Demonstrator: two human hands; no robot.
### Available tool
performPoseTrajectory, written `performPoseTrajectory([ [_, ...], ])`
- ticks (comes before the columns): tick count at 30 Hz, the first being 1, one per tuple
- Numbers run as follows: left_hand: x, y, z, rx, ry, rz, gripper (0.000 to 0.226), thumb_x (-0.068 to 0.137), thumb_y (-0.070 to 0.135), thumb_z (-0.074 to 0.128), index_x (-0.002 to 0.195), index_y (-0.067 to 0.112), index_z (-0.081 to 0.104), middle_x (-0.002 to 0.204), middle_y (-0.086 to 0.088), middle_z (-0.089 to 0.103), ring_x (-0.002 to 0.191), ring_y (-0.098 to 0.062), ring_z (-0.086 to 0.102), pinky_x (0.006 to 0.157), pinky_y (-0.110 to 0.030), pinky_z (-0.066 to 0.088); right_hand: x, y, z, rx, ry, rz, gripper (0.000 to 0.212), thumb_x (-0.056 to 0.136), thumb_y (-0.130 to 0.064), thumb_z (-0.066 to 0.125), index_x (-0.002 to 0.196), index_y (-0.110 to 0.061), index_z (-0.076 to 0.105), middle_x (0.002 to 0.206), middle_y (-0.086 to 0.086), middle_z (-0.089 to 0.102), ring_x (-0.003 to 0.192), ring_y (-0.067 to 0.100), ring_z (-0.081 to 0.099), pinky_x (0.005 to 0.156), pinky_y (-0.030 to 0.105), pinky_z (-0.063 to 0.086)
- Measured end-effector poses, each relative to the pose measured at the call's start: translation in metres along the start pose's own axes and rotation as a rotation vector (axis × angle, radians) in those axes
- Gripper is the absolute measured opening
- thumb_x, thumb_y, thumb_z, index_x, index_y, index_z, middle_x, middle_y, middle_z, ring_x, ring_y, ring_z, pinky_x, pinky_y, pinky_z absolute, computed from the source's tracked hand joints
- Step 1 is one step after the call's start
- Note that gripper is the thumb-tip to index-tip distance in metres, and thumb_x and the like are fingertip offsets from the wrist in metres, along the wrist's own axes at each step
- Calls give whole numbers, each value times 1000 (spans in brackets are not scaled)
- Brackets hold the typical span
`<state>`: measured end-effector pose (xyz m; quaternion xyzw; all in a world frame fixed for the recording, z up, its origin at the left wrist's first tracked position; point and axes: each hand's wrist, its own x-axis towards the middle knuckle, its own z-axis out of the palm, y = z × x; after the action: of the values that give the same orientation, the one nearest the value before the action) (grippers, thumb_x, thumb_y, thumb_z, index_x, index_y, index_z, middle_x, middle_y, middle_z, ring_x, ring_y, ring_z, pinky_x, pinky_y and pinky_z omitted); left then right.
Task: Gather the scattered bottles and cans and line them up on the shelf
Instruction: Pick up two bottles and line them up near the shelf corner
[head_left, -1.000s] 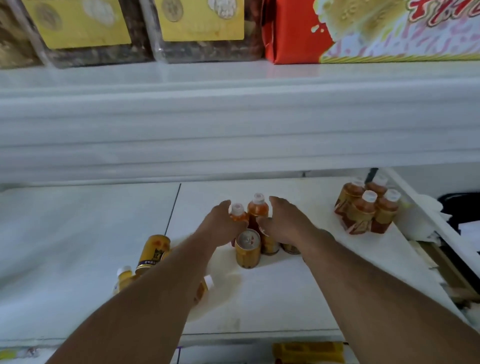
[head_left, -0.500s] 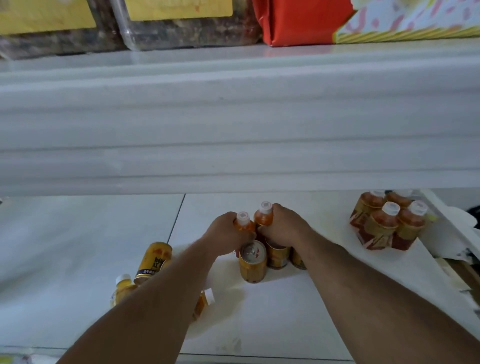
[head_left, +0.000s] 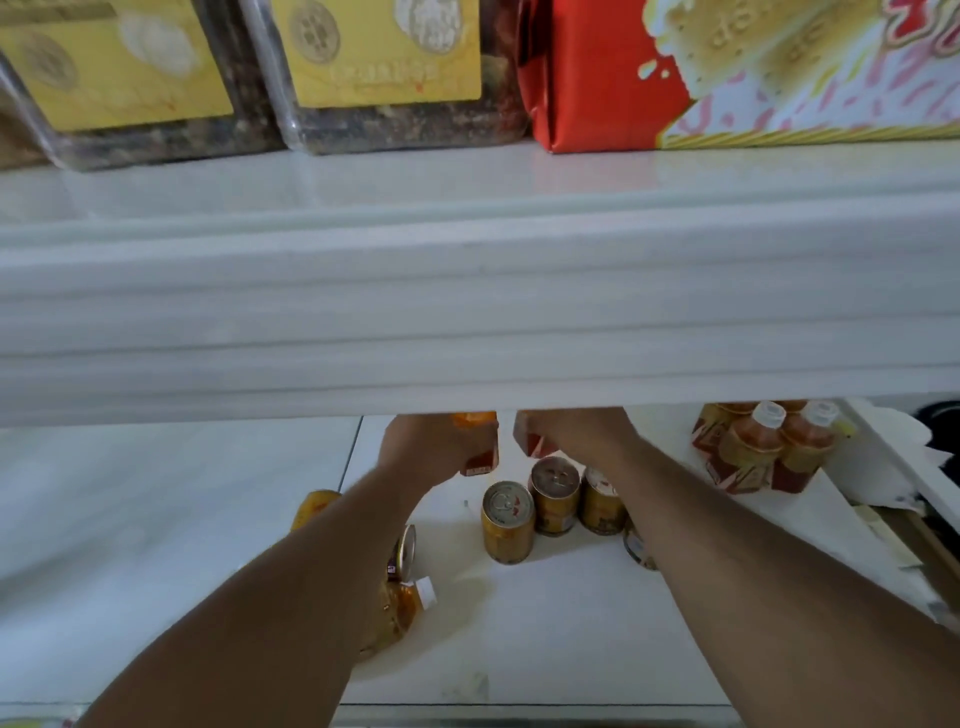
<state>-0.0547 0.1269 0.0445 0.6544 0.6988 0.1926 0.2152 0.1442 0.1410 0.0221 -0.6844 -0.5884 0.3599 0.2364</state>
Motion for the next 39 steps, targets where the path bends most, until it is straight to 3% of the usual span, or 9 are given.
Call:
performPoseTrajectory([
  [2, -5, 4, -10, -52, 8, -10, 59, 55, 75, 64, 93, 30, 66, 84, 13, 69, 69, -4, 62, 54, -23, 49, 7, 0, -4, 31, -60, -20, 23, 54, -33, 69, 68, -15, 76, 75, 2, 76, 73, 25, 76, 75, 56, 63],
  [4, -10, 8, -19, -69, 5, 27, 54, 59, 71, 65, 95, 31, 65, 86, 13, 69, 70, -4, 63, 56, -23, 52, -1, -6, -10, 53, -46, -63, 23, 57, -33, 68, 67, -14, 75, 73, 1, 75, 70, 23, 75, 74, 56, 63],
  [7, -20, 15, -27, -55, -4, 153, 36, 70, 60, 67, 90, 30, 66, 83, 9, 70, 73, -9, 65, 66, -33, 59, -45, -27, -22, 114, 208, -115, 22, 70, -38, 75, 85, -23, 76, 82, -8, 75, 75, 8, 72, 72, 36, 63],
  [10, -36, 22, -32, -133, -14, 249, 22, 76, 44, 72, 92, 36, 58, 83, 12, 66, 75, -8, 63, 67, -31, 56, -81, -33, -30, 183, 348, -185, 30, 81, -33, 78, 107, -26, 64, 94, -16, 66, 85, 0, 61, 70, 21, 48],
  [20, -99, 42, -28, -255, -81, 280, 25, 72, 40, 73, 93, 34, 60, 85, 11, 67, 78, -10, 65, 69, -34, 57, -151, -19, -50, 176, 346, -180, 28, 80, -38, 78, 104, -30, 65, 97, -12, 70, 89, 9, 68, 79, 33, 57],
  [25, -146, 55, -25, -293, -67, 268, 28, 75, 42, 72, 96, 30, 60, 91, 9, 66, 86, -12, 64, 76, -37, 56, -193, -2, -63, 194, 328, -203, 27, 81, -36, 81, 103, -33, 65, 95, -19, 67, 87, -4, 61, 68, 20, 45],
  [29, -182, 66, -21, -284, -82, 263, 31, 80, 39, 75, 103, 26, 59, 93, 8, 65, 84, -11, 64, 62, -27, 53, -224, 13, -69, 181, 341, -206, 31, 80, -36, 82, 105, -35, 64, 92, -23, 64, 87, -8, 58, 66, 17, 42],
  [33, -214, 70, -11, -278, -82, 286, 29, 80, 39, 76, 99, 29, 57, 90, 12, 63, 84, -6, 62, 70, -28, 52, -253, 29, -71, 201, 336, -195, 34, 79, -36, 83, 108, -33, 66, 95, -22, 65, 86, -8, 58, 67, 17, 43],
  [39, -251, 72, -5, -294, -106, 336, 31, 82, 34, 77, 103, 31, 55, 86, 19, 61, 78, 4, 59, 60, -15, 42, -297, 42, -69, 234, 351, -186, 37, 80, -32, 83, 112, -31, 66, 101, -19, 65, 93, 0, 60, 74, 22, 45],
])
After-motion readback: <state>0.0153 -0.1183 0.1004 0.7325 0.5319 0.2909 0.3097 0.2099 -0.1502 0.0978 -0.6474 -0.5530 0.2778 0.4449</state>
